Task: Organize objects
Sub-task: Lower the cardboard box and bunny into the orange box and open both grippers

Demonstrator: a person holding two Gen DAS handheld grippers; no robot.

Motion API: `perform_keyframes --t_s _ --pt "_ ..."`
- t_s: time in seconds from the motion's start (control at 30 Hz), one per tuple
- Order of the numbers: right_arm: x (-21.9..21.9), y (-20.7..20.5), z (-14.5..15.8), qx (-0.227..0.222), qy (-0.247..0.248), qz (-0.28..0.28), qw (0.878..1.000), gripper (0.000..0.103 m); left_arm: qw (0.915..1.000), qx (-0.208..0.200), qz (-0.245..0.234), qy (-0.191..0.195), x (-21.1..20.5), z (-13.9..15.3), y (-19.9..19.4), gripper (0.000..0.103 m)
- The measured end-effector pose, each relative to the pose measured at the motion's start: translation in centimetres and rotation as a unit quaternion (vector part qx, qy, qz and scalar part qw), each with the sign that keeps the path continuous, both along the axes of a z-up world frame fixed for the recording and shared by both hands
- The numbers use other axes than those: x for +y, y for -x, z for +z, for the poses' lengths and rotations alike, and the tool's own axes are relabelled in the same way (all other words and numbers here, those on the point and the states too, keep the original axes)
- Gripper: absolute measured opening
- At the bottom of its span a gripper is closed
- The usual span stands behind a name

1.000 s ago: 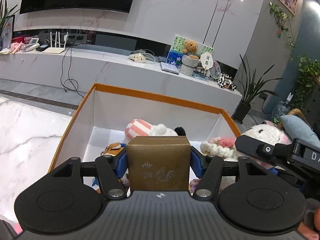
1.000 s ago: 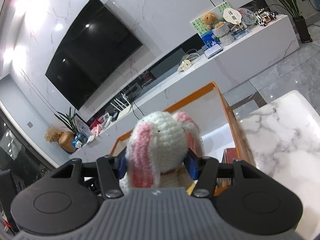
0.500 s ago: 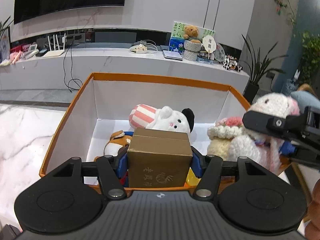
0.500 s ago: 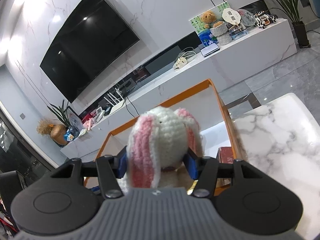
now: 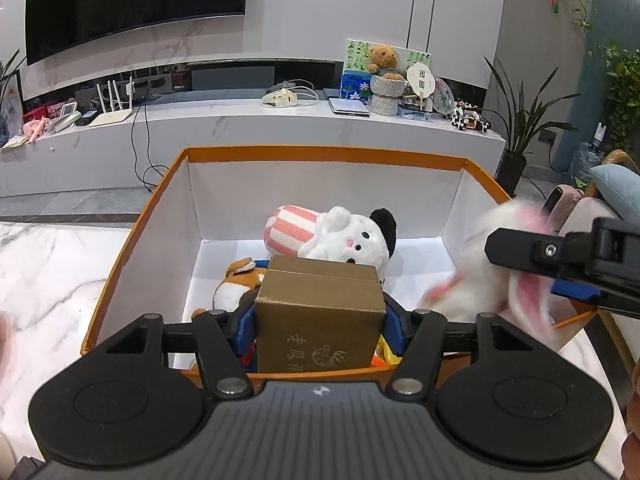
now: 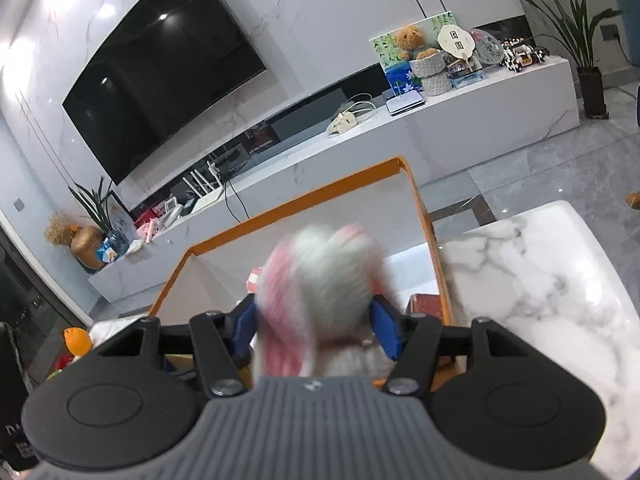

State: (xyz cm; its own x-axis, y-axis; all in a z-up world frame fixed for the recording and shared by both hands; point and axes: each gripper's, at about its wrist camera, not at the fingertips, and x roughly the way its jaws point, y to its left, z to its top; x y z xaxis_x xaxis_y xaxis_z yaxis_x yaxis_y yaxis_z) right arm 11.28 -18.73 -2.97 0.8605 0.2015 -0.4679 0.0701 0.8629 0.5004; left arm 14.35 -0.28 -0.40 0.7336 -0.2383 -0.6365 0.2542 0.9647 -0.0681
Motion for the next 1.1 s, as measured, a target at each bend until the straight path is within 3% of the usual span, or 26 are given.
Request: perform_keyframes --t_s 0.2,0.3,0.43,1.1 --pt "-0.1 -0.1 -0.1 0.001 -0.003 -0.005 1.0 0.063 1.0 -0.003 0.006 -0.001 0.1 0.2 0.1 0.074" --pt "-0.1 0.0 -0.2 0.001 -0.006 -0.007 1.0 0.062 0.9998 -0.008 0.02 0.004 0.5 0.4 0.2 0.086" --pt "-0.1 0.0 -0.2 0.001 -0.007 -0.008 1.0 0.063 0.9992 -0.011 0.025 0.028 1.4 1.0 0.3 0.086" --pt "0.2 0.4 -0.5 0.002 -0.011 -0.004 1.0 0.063 0.9991 -0.03 0.028 0.009 4.0 2.7 2.0 0.086"
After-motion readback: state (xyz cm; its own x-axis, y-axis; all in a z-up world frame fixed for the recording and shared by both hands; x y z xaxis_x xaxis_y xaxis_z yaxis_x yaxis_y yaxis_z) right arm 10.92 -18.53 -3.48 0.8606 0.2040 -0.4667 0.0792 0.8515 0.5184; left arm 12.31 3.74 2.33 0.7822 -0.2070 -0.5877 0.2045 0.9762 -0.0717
